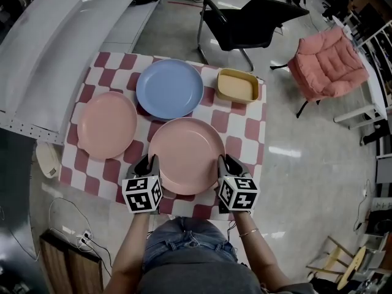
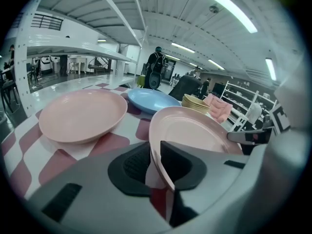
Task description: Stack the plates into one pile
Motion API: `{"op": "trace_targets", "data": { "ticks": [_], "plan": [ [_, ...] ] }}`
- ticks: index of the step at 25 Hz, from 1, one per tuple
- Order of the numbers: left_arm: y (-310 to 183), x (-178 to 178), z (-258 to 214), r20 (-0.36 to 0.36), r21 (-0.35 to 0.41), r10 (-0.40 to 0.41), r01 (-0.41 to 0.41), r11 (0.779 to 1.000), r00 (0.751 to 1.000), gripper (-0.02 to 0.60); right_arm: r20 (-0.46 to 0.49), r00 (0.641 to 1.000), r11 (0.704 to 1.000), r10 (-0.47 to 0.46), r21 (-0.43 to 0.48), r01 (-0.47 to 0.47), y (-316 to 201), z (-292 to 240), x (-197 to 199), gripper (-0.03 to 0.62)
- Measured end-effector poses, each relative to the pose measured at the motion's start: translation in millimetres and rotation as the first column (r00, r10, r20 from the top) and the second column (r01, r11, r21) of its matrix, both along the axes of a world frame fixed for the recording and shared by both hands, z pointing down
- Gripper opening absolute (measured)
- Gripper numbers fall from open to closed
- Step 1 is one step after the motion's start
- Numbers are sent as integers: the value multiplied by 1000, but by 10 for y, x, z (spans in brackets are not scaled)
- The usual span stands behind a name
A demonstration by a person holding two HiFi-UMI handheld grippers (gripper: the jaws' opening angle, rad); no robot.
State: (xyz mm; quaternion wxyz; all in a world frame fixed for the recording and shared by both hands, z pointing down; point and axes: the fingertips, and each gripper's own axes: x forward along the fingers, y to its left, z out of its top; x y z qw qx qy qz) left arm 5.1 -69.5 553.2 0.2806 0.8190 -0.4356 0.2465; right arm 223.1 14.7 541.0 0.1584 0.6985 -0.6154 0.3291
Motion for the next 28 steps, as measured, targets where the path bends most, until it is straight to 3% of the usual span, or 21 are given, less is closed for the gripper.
{"op": "trace_targets", "data": {
  "ticks": [11,18,28],
  "plan": [
    [-258,-553,-344,-37,70,-207,209,975,978,37,30,985,984,-168,58,166,-526,-236,-407,67],
    [-293,-936,-430,-41,82,-340,342,936,940,34,52,960,959,-277,79,272,-842,-301,-737,67],
    [-285,-1446,-495,-42,101,-480,482,870,876,34,63,897,896,-438,109,430,-1186,-323,-1244,67]
  ]
}}
